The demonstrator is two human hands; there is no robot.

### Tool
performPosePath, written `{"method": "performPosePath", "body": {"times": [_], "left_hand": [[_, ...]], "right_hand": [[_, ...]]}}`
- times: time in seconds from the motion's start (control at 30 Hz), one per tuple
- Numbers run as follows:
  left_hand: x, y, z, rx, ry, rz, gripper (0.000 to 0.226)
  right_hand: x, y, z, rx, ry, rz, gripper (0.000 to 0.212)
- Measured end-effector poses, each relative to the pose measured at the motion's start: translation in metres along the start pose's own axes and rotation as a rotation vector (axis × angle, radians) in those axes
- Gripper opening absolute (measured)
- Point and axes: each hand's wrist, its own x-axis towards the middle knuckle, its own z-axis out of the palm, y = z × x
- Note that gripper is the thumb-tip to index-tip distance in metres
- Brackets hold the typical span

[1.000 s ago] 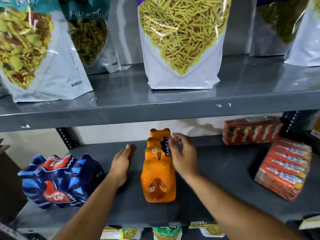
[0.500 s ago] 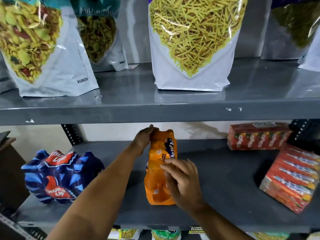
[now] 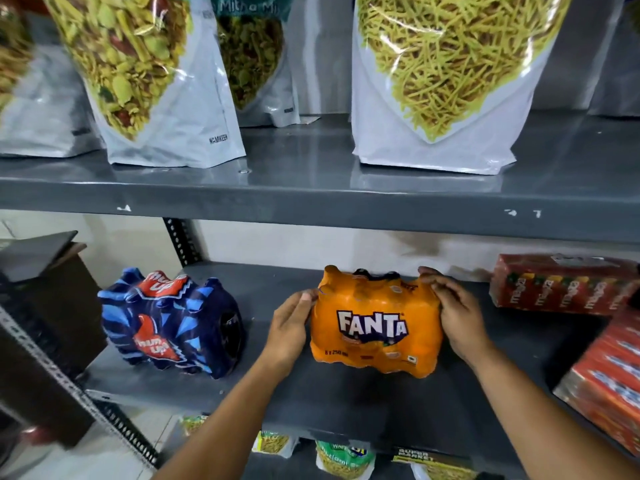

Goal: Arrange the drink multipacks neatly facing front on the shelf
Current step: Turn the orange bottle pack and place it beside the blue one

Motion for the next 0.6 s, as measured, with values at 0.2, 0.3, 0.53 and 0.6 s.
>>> {"method": "performPosePath", "body": {"times": [0.2, 0.3, 0.53, 0.6], "left_hand": [[0.005, 0.002, 0.016, -0.205, -0.054, -0.257, 0.051], [0.002, -0.003, 0.023, -0.236, -0.055, -0.354, 0.065], [-0.008, -0.019, 0.024, -0.208, 0.026, -0.385, 0.066], [-0.015, -0.027, 0.023, -0.208, 0.058, -0.394, 0.066]], "right_hand": [[-0.018, 0.034, -0.005, 0.259, 0.072, 0.25, 0.055], [-0.029, 0.043, 0.0, 0.239, 0.016, 0.322, 0.051], [-0.048, 0.036, 0.005, 0.274, 0.083, 0.343, 0.031], [-0.057, 0.036, 0.005, 0.301, 0.104, 0.372, 0.028]]}}
